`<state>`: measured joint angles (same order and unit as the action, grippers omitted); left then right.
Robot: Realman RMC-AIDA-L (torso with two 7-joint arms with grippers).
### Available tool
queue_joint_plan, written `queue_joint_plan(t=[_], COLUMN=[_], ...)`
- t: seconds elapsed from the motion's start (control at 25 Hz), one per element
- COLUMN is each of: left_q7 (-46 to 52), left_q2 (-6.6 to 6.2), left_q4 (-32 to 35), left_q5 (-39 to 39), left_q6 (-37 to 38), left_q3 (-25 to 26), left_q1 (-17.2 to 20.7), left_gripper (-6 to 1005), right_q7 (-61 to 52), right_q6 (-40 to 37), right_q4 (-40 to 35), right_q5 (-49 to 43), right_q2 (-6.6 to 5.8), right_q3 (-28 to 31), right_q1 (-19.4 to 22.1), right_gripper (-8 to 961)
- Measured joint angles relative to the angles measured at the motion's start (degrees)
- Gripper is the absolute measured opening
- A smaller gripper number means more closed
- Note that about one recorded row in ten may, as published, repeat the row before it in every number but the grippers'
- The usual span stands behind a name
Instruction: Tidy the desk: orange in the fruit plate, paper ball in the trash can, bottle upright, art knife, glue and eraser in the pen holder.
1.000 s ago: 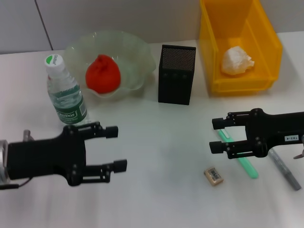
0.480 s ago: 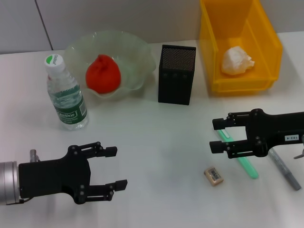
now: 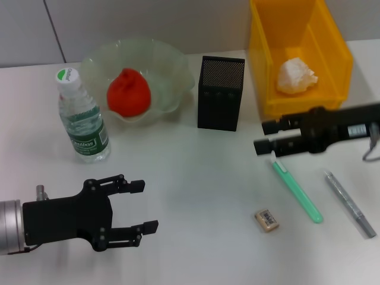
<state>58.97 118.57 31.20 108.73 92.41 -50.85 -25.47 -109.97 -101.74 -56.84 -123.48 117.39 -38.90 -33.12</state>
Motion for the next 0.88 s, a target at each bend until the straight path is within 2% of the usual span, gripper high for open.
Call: queue_joint_plan(t=[0.04, 0.16, 0.2, 0.24, 0.4, 0.44, 0.6, 0.68, 0.8, 0.84, 0.88], left_q7=[0.0, 0.3, 0.3, 0.3, 0.3, 0.3, 0.4, 0.4, 0.4, 0.4, 0.4], left_q2=[0.0, -0.01, -0.01, -0.01, 0.0, 0.0, -0.01, 0.0, 0.0, 0.0, 0.0], left_q4=[0.0, 0.0, 0.0, 0.0, 0.0, 0.0, 0.0, 0.0, 0.0, 0.0, 0.0], left_q5=[0.0, 0.0, -0.2, -0.2, -0.5, -0.5, -0.6, -0.6, -0.7, -0.7, -0.7], left_q6=[0.0, -0.5, -0.7, -0.7, -1.5, -1.5, -1.8, -1.8, -2.1, -2.2, -2.3], left_q3=[0.0, 0.0, 0.0, 0.0, 0.0, 0.0, 0.0, 0.0, 0.0, 0.0, 0.1], left_q1=[0.0, -0.2, -0.3, -0.3, -0.3, -0.3, -0.3, -0.3, -0.1, 0.0, 0.0], left_gripper=[802, 802, 802, 802, 802, 802, 802, 802, 802, 802, 802], right_q7=[0.0, -10.5, -17.4, -17.4, -29.9, -29.9, -37.0, -38.0, -39.5, -39.5, -39.6], right_q6=[0.0, 0.0, 0.0, 0.0, -1.0, -1.0, -2.3, -2.3, -1.3, -1.3, 0.2], right_q4=[0.0, -4.3, -6.1, -6.1, -6.4, -6.4, -5.2, -4.3, 1.2, 1.2, 4.5], right_q5=[0.0, -3.0, -6.2, -6.2, -18.3, -18.3, -28.2, -29.7, -35.4, -35.4, -38.1], right_q2=[0.0, -0.91, -1.56, -1.56, -2.77, -2.77, -2.97, -2.99, -2.87, -2.87, -2.52], right_q3=[0.0, -3.4, -5.5, -5.5, -8.1, -8.1, -10.7, -11.2, -12.0, -12.0, -12.1], right_q1=[0.0, -2.5, -4.7, -4.7, -11.6, -11.6, -17.3, -18.5, -22.6, -22.6, -24.2], right_gripper=[723, 722, 722, 722, 721, 721, 721, 720, 720, 720, 719])
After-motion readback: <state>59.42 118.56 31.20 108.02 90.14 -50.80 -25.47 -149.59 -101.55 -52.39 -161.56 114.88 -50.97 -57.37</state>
